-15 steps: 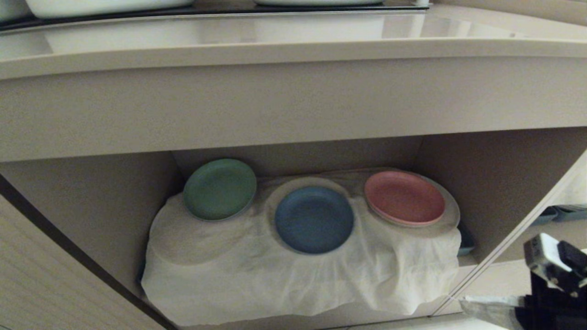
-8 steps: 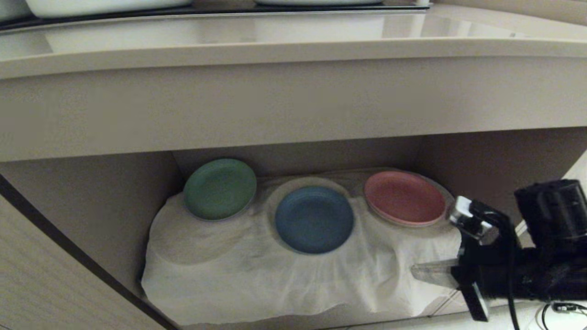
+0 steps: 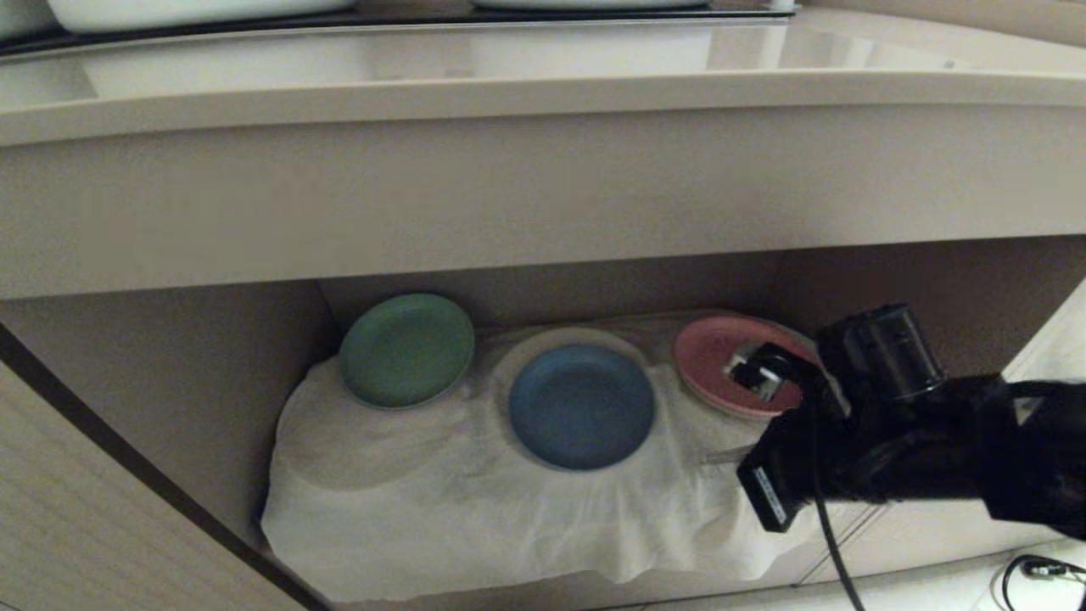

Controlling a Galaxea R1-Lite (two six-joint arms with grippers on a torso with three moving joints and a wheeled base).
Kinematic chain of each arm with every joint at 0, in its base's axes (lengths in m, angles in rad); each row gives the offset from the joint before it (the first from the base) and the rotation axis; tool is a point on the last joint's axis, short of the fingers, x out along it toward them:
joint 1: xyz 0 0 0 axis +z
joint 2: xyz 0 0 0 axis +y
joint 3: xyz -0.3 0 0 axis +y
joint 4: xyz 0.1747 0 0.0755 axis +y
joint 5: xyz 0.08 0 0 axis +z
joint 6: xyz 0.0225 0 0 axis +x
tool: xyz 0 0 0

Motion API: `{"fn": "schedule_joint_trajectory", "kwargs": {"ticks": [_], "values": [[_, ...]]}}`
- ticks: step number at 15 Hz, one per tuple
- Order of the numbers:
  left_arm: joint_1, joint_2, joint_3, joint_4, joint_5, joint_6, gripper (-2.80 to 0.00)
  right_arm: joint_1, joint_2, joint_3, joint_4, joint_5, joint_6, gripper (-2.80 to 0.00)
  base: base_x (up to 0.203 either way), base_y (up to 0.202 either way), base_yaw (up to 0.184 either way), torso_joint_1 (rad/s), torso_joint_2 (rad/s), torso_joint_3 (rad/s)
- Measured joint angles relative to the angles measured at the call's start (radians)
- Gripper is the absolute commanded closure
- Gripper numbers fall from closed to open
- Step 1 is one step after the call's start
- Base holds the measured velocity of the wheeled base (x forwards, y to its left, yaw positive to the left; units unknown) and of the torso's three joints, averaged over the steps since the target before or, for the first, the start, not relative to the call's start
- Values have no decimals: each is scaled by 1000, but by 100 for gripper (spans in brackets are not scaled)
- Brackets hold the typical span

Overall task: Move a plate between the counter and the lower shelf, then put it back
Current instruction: Pick up the plate in the cupboard

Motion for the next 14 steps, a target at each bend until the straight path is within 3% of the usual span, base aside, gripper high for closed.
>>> {"fn": "schedule_joint_trajectory", "kwargs": {"ticks": [3, 6, 9, 14], "values": [[0, 0, 0, 0, 0, 0, 0, 56, 66, -90, 1, -111, 110, 0, 0, 0, 0, 0, 0, 0], [0, 0, 0, 0, 0, 0, 0, 84, 119, -144, 29, -198, 150, 0, 0, 0, 0, 0, 0, 0], [0, 0, 0, 0, -1, 0, 0, 97, 158, -188, 53, -215, 230, 0, 0, 0, 0, 0, 0, 0], [0, 0, 0, 0, -1, 1, 0, 98, 220, -288, 97, -239, 264, 0, 0, 0, 0, 0, 0, 0]]}}
